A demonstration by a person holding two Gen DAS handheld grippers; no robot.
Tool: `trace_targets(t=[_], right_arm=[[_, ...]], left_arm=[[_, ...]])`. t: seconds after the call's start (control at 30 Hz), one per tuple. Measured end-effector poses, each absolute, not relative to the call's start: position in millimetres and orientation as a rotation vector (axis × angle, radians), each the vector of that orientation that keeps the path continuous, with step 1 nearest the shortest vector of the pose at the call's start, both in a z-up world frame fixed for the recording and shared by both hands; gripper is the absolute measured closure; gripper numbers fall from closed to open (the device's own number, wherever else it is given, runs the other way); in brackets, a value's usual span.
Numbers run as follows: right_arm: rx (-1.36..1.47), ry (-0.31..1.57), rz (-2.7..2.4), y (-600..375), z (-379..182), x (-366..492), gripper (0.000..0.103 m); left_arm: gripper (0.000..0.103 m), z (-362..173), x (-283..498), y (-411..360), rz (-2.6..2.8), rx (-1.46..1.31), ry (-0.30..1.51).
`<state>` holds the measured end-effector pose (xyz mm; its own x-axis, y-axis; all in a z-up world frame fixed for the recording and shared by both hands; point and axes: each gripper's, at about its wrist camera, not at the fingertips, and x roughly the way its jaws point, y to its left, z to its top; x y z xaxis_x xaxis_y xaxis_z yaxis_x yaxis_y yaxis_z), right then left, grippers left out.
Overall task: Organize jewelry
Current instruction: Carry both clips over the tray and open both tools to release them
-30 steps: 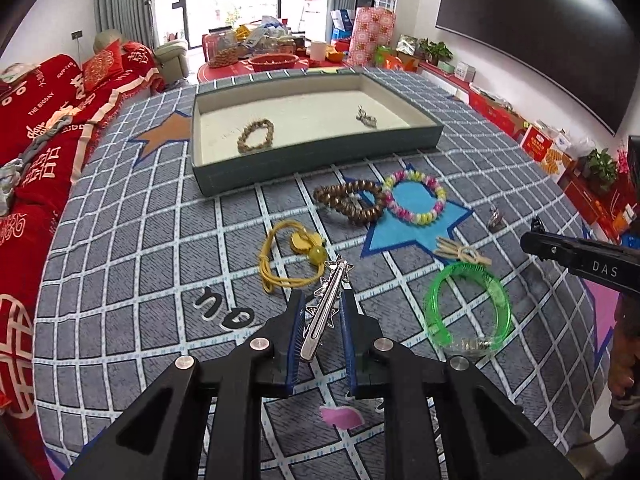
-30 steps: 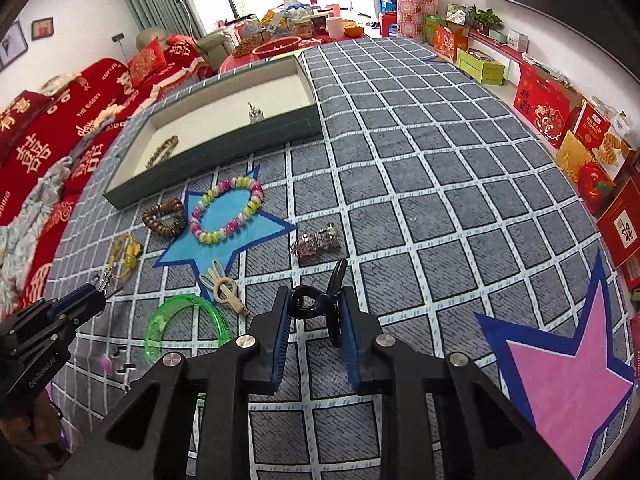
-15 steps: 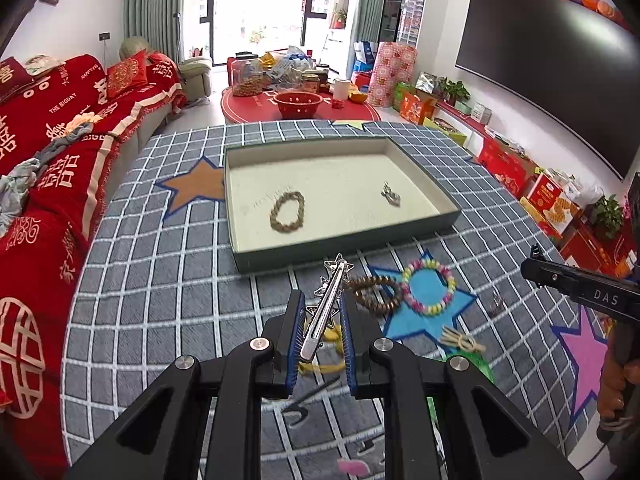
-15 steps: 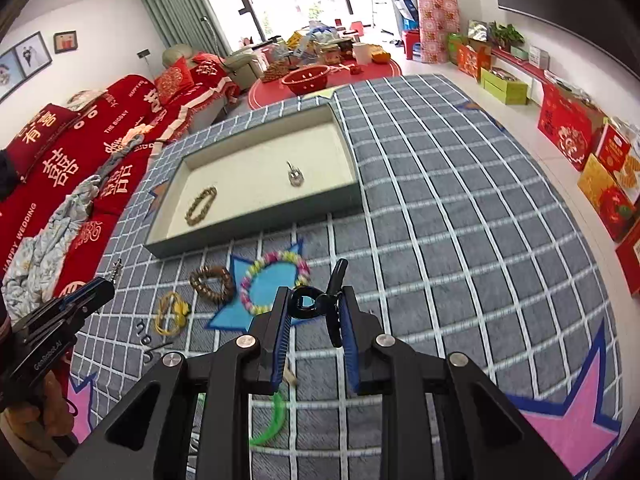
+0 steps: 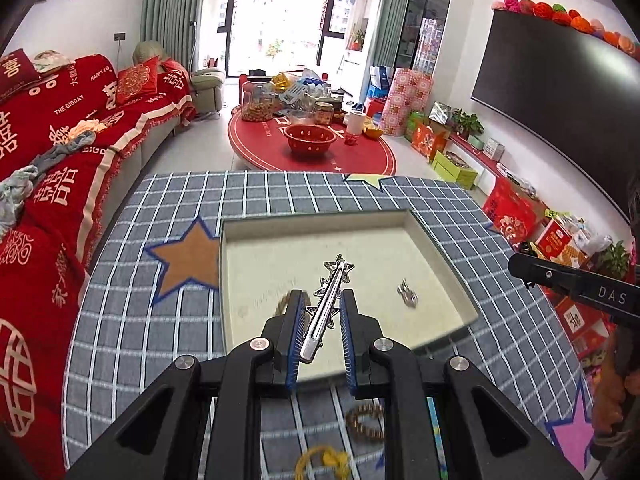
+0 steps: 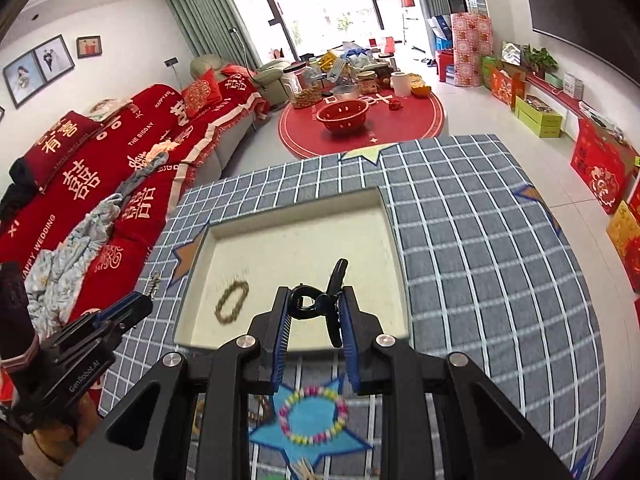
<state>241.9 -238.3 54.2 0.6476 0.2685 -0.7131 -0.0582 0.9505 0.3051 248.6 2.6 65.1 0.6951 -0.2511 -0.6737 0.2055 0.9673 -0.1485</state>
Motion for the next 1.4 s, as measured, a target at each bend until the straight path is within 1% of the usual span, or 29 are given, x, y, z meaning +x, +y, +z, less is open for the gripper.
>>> trace_targets(t=[0.27,0.5,0.7,0.87,1.13,1.2,1.23,1.27,1.33,1.4], right_arm=[[0.235,0.884,0.194,-225.3,32.3,308.6,0.077],[0.243,0.971,0.165,-222.0,-13.5,352.1,0.077],[0.200,1.014,0.146,-213.5,-45.1,367.2,0.077],[0.161,1.032,0.128,-212.8,-59.1,369.8,0.077],[0.138,1.045,0.113,-212.1,-66.3,368.6,0.077],[0.126,1.050,0.119,-210.8,-65.8,368.7,0.072],[0.134,1.052,0.127,-210.4,-65.3,368.4,0.063],[0.146,1.053,0.136,-209.8,-64.6,368.5,0.050],[0.167,1.056,0.150,-210.1,-63.0,367.9,0.047],[0.187,1.055,0.154,-210.4,-60.7,367.8,0.047]], left_arm=[[0.072,38.2,319.0,-13.8,-0.175,-0.023,0.795],[0.072,-2.2,362.0,-19.6,-0.141,0.024,0.868],[0.072,-29.4,372.8,-24.0,-0.124,0.056,0.922],[0.072,-36.3,371.5,-31.0,-0.111,0.087,0.922],[0.072,-40.2,371.0,-40.6,-0.102,0.131,0.945],[0.072,-39.9,371.0,-41.6,-0.096,0.135,0.946],[0.072,-39.3,371.2,-40.5,-0.092,0.136,0.945],[0.072,-38.6,370.8,-39.8,-0.086,0.131,0.944],[0.072,-37.4,369.9,-38.1,-0.088,0.116,0.949],[0.072,-34.5,369.1,-36.5,-0.089,0.109,0.944]])
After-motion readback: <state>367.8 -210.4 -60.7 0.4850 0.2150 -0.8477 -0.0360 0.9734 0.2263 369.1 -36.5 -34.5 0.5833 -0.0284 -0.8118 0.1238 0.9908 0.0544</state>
